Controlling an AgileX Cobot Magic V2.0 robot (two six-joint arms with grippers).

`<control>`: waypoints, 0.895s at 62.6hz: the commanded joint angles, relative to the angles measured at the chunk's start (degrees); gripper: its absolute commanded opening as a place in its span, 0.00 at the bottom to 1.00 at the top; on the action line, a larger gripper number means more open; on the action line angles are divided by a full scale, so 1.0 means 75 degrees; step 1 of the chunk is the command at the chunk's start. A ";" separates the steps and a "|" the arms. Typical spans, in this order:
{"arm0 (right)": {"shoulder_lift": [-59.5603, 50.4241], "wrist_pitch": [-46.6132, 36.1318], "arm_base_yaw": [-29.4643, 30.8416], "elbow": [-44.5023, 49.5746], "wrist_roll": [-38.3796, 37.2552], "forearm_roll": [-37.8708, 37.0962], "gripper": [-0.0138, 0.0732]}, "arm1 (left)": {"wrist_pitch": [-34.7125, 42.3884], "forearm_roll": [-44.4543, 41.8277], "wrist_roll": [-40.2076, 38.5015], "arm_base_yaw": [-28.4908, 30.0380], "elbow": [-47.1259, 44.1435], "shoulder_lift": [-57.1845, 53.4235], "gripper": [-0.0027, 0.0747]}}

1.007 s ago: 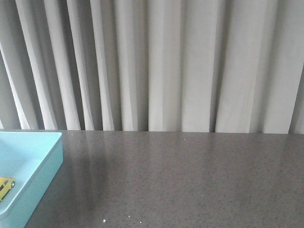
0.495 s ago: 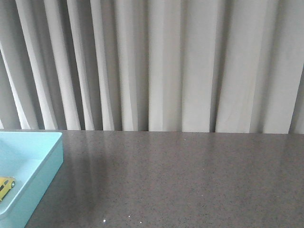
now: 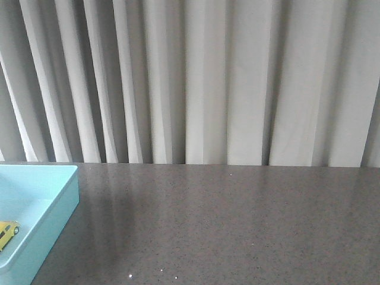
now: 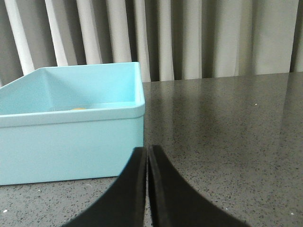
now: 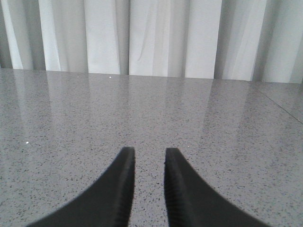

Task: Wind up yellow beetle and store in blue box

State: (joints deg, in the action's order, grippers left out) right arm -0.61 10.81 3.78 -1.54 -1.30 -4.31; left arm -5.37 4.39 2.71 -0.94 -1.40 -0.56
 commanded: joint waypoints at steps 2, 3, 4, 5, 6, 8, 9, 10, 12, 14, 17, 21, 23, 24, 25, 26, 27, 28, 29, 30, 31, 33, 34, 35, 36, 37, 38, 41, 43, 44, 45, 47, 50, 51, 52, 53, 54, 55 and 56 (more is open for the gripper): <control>-0.0078 -0.1329 -0.0014 0.0259 -0.0006 0.0007 0.26 | 0.0540 0.0058 -0.0076 -0.0048 0.0059 -0.0116 0.03; -0.0078 -0.1396 -0.0014 0.0317 -0.0016 0.0016 0.25 | 0.0540 0.0058 -0.0076 -0.0048 0.0059 -0.0116 0.03; -0.0078 -0.1524 -0.0014 0.0408 -0.0025 0.0038 0.25 | 0.0540 0.0058 -0.0076 -0.0048 0.0059 -0.0116 0.03; -0.0086 -0.1619 -0.0014 0.0459 -0.0025 0.0051 0.24 | 0.0540 0.0058 -0.0076 -0.0048 0.0059 -0.0116 0.03; -0.0087 -0.1641 -0.0014 0.0460 -0.0042 0.0064 0.24 | 0.0540 0.0058 -0.0076 -0.0048 0.0059 -0.0116 0.03; -0.0087 -0.1574 -0.0014 0.0441 -0.0069 0.0072 0.24 | 0.0540 0.0058 -0.0076 -0.0048 0.0059 -0.0116 0.03; -0.0087 -0.1604 -0.0014 0.0441 -0.0069 0.0062 0.24 | 0.0540 0.0058 -0.0076 -0.0048 0.0059 -0.0116 0.03; -0.0087 -0.1612 -0.0014 0.0441 -0.0069 0.0061 0.24 | 0.0540 0.0058 -0.0076 -0.0048 0.0059 -0.0116 0.03; -0.0087 -0.1603 -0.0014 0.0441 -0.0069 0.0061 0.24 | 0.0540 0.0058 -0.0076 -0.0048 0.0059 -0.0116 0.03; -0.0087 -0.1603 -0.0014 0.0441 -0.0064 0.0061 0.24 | 0.0540 0.0058 -0.0076 -0.0048 0.0059 -0.0116 0.03; -0.0078 -0.1563 -0.0014 0.0441 -0.0064 0.0061 0.24 | 0.0540 0.0058 -0.0076 -0.0048 0.0059 -0.0116 0.03; -0.0069 -0.1562 -0.0014 0.0441 -0.0064 0.0054 0.24 | 0.0540 0.0058 -0.0076 -0.0048 0.0059 -0.0116 0.03; -0.0069 -0.1562 -0.0014 0.0441 -0.0064 0.0054 0.24 | 0.0540 0.0058 -0.0076 -0.0048 0.0059 -0.0116 0.03; -0.0069 -0.1562 -0.0014 0.0441 -0.0064 0.0054 0.24 | 0.0540 0.0058 -0.0076 -0.0048 0.0059 -0.0116 0.03; -0.0069 -0.1562 -0.0014 0.0441 -0.0064 0.0054 0.24 | 0.0540 0.0058 -0.0076 -0.0048 0.0059 -0.0116 0.03; -0.0069 -0.1562 -0.0014 0.0441 -0.0064 0.0054 0.24 | 0.0540 0.0058 -0.0076 -0.0048 0.0059 -0.0116 0.03; -0.0069 -0.1555 -0.0014 0.0441 -0.0064 0.0054 0.24 | 0.0540 0.0058 -0.0076 -0.0048 0.0059 -0.0116 0.03; -0.0069 -0.1555 -0.0014 0.0441 -0.0064 0.0054 0.24 | 0.0540 0.0058 -0.0076 -0.0048 0.0059 -0.0116 0.03; -0.0069 -0.1555 -0.0014 0.0441 -0.0064 0.0054 0.24 | 0.0540 0.0058 -0.0076 -0.0048 0.0059 -0.0116 0.03; -0.0069 -0.1555 -0.0014 0.0441 -0.0064 0.0054 0.24 | 0.0540 0.0058 -0.0076 -0.0048 0.0059 -0.0116 0.03; -0.0069 -0.1555 -0.0014 0.0441 -0.0064 0.0054 0.24 | 0.0540 0.0058 -0.0076 -0.0048 0.0059 -0.0116 0.03; -0.0069 -0.1555 -0.0014 0.0441 -0.0064 0.0054 0.24 | 0.0540 0.0058 -0.0076 -0.0048 0.0059 -0.0116 0.03; -0.0069 -0.1555 -0.0014 0.0441 -0.0064 0.0054 0.24 | 0.0540 0.0058 -0.0076 -0.0048 0.0059 -0.0116 0.03; -0.0069 -0.1555 -0.0014 0.0441 -0.0064 0.0054 0.24 | 0.0540 0.0058 -0.0076 -0.0048 0.0059 -0.0116 0.03; -0.0069 -0.1555 -0.0014 0.0441 -0.0064 0.0054 0.24 | 0.0540 0.0058 -0.0076 -0.0048 0.0059 -0.0116 0.03; -0.0069 -0.1555 -0.0014 0.0441 -0.0064 0.0054 0.24 | 0.0540 0.0058 -0.0076 -0.0048 0.0059 -0.0116 0.03; -0.0069 -0.1555 -0.0014 0.0441 -0.0064 0.0054 0.24 | 0.0540 0.0058 -0.0076 -0.0048 0.0059 -0.0116 0.03; -0.0069 -0.1555 -0.0014 0.0441 -0.0064 0.0054 0.24 | 0.0540 0.0058 -0.0076 -0.0048 0.0059 -0.0116 0.03; -0.0069 -0.1555 -0.0014 0.0441 -0.0064 0.0054 0.24 | 0.0540 0.0058 -0.0076 -0.0048 0.0059 -0.0116 0.03; -0.0069 -0.1555 -0.0014 0.0441 -0.0064 0.0054 0.24 | 0.0540 0.0058 -0.0076 -0.0048 0.0059 -0.0116 0.03; -0.0069 -0.1555 -0.0014 0.0441 -0.0064 0.0054 0.24 | 0.0540 0.0058 -0.0076 -0.0048 0.0059 -0.0116 0.03; -0.0069 -0.1555 -0.0014 0.0441 -0.0064 0.0054 0.24 | 0.0540 0.0058 -0.0076 -0.0048 0.0059 -0.0116 0.03; -0.0069 -0.1555 -0.0014 0.0441 -0.0064 0.0054 0.24 | 0.0540 0.0058 -0.0076 -0.0048 0.0059 -0.0116 0.03; -0.0069 -0.1555 -0.0014 0.0441 -0.0064 0.0054 0.24 | 0.0540 0.0058 -0.0076 -0.0048 0.0059 -0.0116 0.03; -0.0069 -0.1555 -0.0014 0.0441 -0.0064 0.0054 0.24 | 0.0540 0.0058 -0.0076 -0.0048 0.0059 -0.0116 0.03; -0.0069 -0.1555 -0.0014 0.0441 -0.0064 0.0054 0.24 | 0.0540 0.0058 -0.0076 -0.0048 0.0059 -0.0116 0.03; -0.0069 -0.1555 -0.0014 0.0441 -0.0064 0.0054 0.24 | 0.0540 0.0058 -0.0076 -0.0048 0.0059 -0.0116 0.03; -0.0069 -0.1536 -0.0014 0.0441 -0.0064 0.0054 0.24 | 0.0540 0.0058 -0.0076 -0.0048 0.0059 -0.0116 0.03; -0.0069 -0.1536 -0.0014 0.0441 -0.0064 0.0054 0.24 | 0.0540 0.0058 -0.0076 -0.0048 0.0059 -0.0116 0.03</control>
State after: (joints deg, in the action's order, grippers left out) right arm -0.75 3.54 3.78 1.53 -1.83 -3.79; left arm -5.43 4.39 2.71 -0.94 -1.40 -0.56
